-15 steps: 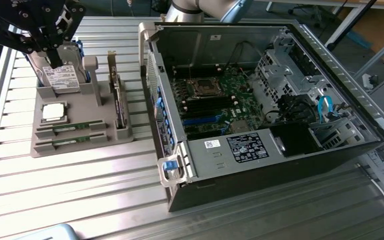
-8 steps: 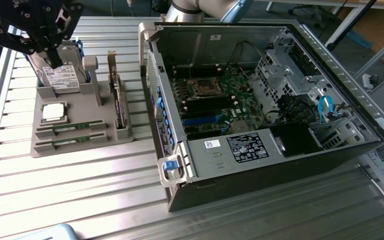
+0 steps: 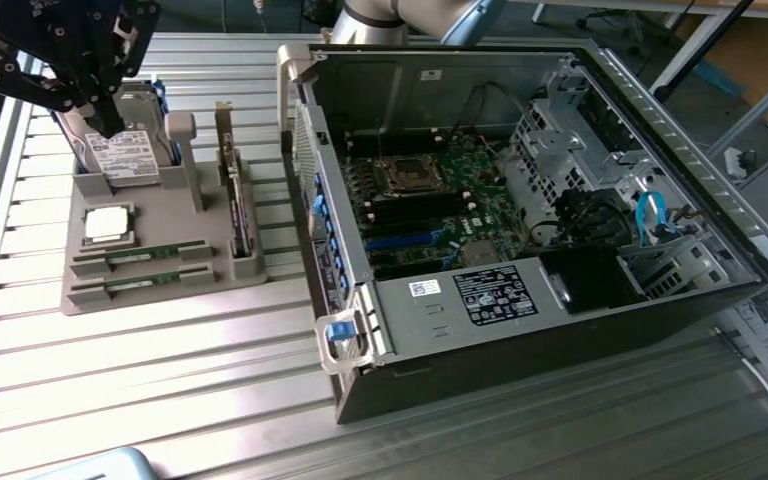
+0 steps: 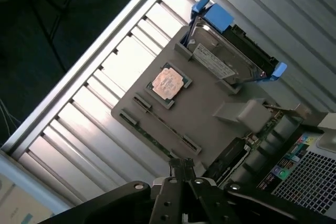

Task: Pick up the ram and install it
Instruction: 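Pick up the ram and move it above insertion slot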

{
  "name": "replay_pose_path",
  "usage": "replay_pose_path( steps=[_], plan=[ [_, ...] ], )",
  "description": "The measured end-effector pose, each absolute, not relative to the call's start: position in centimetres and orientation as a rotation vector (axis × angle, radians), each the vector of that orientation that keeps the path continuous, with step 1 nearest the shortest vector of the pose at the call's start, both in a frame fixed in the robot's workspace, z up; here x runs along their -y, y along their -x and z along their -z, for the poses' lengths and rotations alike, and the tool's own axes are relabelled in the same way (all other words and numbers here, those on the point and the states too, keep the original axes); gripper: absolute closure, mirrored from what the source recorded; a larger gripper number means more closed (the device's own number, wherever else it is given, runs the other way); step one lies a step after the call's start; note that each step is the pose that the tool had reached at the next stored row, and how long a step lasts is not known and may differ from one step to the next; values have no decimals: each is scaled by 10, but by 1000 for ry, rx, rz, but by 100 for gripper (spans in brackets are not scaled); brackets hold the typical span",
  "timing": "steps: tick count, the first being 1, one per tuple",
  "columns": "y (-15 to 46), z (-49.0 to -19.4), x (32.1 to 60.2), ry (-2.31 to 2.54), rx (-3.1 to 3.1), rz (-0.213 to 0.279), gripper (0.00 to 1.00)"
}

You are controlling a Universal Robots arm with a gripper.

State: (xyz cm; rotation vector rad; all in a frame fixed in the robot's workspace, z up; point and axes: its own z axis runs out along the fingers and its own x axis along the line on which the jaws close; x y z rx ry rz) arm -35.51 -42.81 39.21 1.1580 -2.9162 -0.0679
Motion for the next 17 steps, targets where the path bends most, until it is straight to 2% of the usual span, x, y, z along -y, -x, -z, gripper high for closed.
replay_pose_path(
  steps=[17],
  plan=[
    [355, -392, 428, -1605, 2688, 66, 89]
  ],
)
